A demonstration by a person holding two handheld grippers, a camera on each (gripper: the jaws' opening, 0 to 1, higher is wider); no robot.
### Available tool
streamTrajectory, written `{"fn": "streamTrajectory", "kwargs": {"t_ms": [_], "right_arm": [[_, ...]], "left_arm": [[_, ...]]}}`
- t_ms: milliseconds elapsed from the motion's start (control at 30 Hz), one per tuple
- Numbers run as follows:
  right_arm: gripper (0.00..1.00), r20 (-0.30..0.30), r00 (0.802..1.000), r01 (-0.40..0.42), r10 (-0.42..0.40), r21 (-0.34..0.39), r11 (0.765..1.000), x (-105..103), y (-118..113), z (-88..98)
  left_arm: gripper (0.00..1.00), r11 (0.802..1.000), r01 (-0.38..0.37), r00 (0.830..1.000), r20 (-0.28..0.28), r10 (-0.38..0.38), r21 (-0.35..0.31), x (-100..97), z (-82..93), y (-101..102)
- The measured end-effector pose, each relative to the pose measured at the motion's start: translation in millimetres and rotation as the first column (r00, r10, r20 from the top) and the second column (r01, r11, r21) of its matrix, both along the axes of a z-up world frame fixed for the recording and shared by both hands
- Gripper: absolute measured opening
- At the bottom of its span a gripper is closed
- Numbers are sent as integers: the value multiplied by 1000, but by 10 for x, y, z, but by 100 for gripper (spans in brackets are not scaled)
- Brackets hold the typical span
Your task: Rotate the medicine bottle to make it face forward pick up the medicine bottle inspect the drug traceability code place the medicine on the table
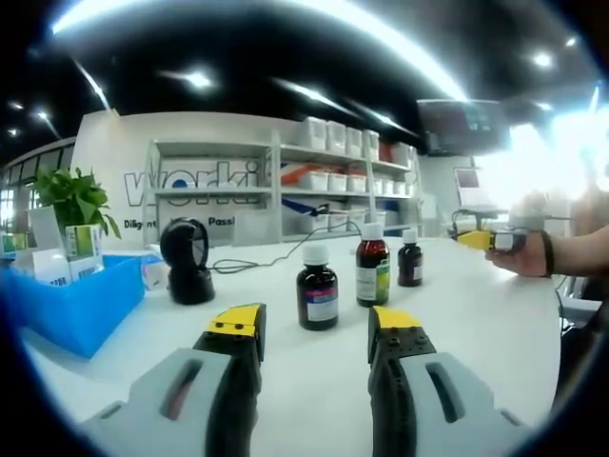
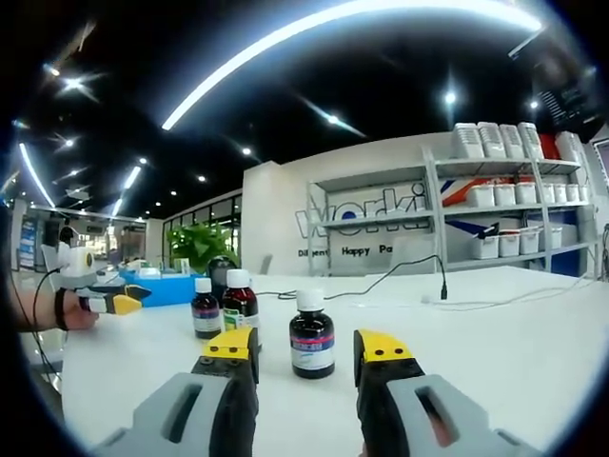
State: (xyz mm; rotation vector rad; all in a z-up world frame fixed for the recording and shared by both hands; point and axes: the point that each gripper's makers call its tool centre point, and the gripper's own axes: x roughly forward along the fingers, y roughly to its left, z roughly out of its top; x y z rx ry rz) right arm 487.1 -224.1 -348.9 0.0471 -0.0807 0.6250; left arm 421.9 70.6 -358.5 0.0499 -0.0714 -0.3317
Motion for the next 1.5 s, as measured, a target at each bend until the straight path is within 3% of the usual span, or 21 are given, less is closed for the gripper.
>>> {"fn": "streamTrajectory", "kwargs": {"t_ms": [233, 500, 700, 767, 933, 1033, 1133, 1500], "right_arm": [[34, 2, 1000, 6, -6, 1, 1000, -4, -5, 10], [34, 3, 1000, 8, -8, 3, 1000, 0, -11, 12], [33, 1, 1000, 8, -8, 3, 1000, 2, -11, 8], [34, 1, 1000, 9, -9, -1, 1000, 3, -11, 4], [33, 2, 1000, 10, -10, 1, 1000, 4, -14, 7], [33, 3, 1000, 10, -10, -2, 1000, -4, -7, 8], [33, 2, 1000, 10, -10, -4, 1000, -1, -7, 4], [33, 0, 1000, 10, -10, -10, 1000, 3, -3, -8]], "left_arm": [[34, 1000, 7, 1000, -9, -7, 0, 1, -13, -11], [34, 998, 18, 999, -41, -21, -62, 15, 8, 13], [34, 998, 25, 999, -41, -27, -57, 19, 12, 20], [34, 998, 23, 999, -35, -25, -59, 5, 55, 11], [35, 1000, 23, 999, -23, -23, 15, -10, 47, 17], [35, 1000, 3, 999, -37, -4, -22, 23, -30, 123], [35, 999, 4, 1000, -13, -5, -53, -10, 29, 120], [35, 999, -3, 1000, 11, 4, -34, -39, 46, 115]]}}
